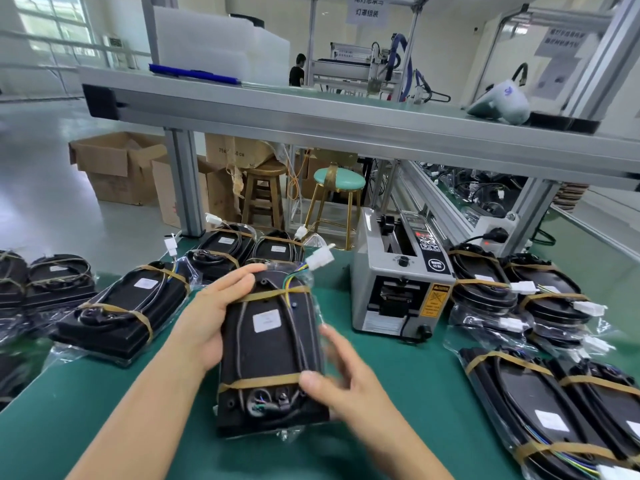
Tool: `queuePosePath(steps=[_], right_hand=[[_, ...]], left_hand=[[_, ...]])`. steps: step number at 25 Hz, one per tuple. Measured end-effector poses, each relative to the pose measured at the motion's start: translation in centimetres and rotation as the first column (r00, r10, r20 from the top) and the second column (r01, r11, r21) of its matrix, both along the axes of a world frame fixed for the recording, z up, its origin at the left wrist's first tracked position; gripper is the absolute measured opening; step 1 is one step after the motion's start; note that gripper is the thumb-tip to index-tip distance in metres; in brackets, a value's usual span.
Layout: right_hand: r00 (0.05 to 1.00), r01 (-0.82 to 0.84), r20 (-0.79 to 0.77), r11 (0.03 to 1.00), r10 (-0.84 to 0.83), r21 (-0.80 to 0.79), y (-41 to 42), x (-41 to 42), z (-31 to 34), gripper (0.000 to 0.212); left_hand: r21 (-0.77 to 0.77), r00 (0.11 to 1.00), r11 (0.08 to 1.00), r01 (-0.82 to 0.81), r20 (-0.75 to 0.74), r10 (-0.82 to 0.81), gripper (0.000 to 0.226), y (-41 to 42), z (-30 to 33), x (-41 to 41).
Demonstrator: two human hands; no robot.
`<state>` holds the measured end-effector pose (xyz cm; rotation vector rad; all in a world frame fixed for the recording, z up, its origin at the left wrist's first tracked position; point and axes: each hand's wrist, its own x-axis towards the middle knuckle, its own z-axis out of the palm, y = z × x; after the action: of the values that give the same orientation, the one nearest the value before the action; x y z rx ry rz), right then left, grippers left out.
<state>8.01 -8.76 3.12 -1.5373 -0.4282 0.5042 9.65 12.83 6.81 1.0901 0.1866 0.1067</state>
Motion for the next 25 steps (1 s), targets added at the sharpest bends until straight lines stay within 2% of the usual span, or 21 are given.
queuePosePath(steps=[2, 4, 5, 6, 8, 11, 14, 17, 18, 20, 22, 25], right_hand=[[0.992, -0.090, -0.093, 0.995, 0.084, -0.054, 1.1, -0.2, -0.6, 0.086], [0.988, -0.030, -0.155, 0.999, 0.026, -0.023, 3.1, 0.3, -1.2, 0.082], [0.980, 0.008, -0.198, 1.000, -0.006, 0.011, 4.3, 0.6, -1.4, 0.077], [0.970, 0.037, -0.241, 0.999, -0.028, 0.032, 5.5, 0.8, -1.6, 0.073], [0.951, 0.074, -0.305, 0.997, -0.061, 0.033, 7.8, 1.0, -2.0, 0.068], [0.931, 0.140, -0.341, 0.990, -0.126, 0.017, 10.1, 1.4, -2.4, 0.047], [0.921, 0.181, -0.351, 0.983, -0.168, 0.005, 11.9, 2.0, -2.1, 0.048], [0.939, 0.136, -0.312, 0.990, -0.143, -0.046, 13.3, 1.8, -2.0, 0.040], [0.953, 0.116, -0.268, 0.988, -0.139, -0.099, 13.5, 1.7, -1.9, 0.034], [0.987, 0.088, -0.106, 0.956, -0.122, -0.280, 13.5, 1.9, -1.6, 0.032], [0.995, 0.093, 0.064, 0.875, -0.071, -0.474, 12.9, 2.4, -1.2, 0.040], [0.990, 0.068, 0.141, 0.833, 0.012, -0.549, 11.4, 3.2, -1.1, 0.042]], left_hand=[[0.031, 0.997, 0.998, -0.045, -0.061, 0.047, 0.022, 2.1, -0.2, 0.7], [0.135, 0.988, 0.985, -0.108, -0.092, 0.121, 0.022, 3.4, -0.4, 1.4], [0.253, 0.980, 0.956, -0.151, -0.085, 0.177, 0.022, 3.8, -0.5, 1.8], [0.409, 0.971, 0.894, -0.186, -0.066, 0.232, 0.023, 4.1, -0.4, 2.1], [0.700, 0.963, 0.694, -0.171, -0.030, 0.267, 0.028, 4.5, -0.1, 2.3], [0.905, 0.986, 0.424, -0.022, -0.051, 0.160, 0.046, 4.3, -0.5, 2.0], [0.974, 0.990, 0.217, 0.068, -0.093, 0.106, 0.052, 3.2, -1.8, 1.5], [0.981, 0.967, -0.042, 0.189, -0.179, 0.180, 0.050, 2.3, -2.8, 1.4], [0.972, 0.958, -0.090, 0.216, -0.193, 0.210, 0.049, 2.3, -3.0, 1.5], [0.966, 0.949, -0.114, 0.233, -0.200, 0.243, 0.047, 2.7, -3.1, 1.5], [0.959, 0.949, -0.143, 0.244, -0.205, 0.240, 0.043, 3.0, -3.2, 1.4], [0.946, 0.949, -0.202, 0.252, -0.201, 0.242, 0.044, 2.7, -3.5, 1.1]])
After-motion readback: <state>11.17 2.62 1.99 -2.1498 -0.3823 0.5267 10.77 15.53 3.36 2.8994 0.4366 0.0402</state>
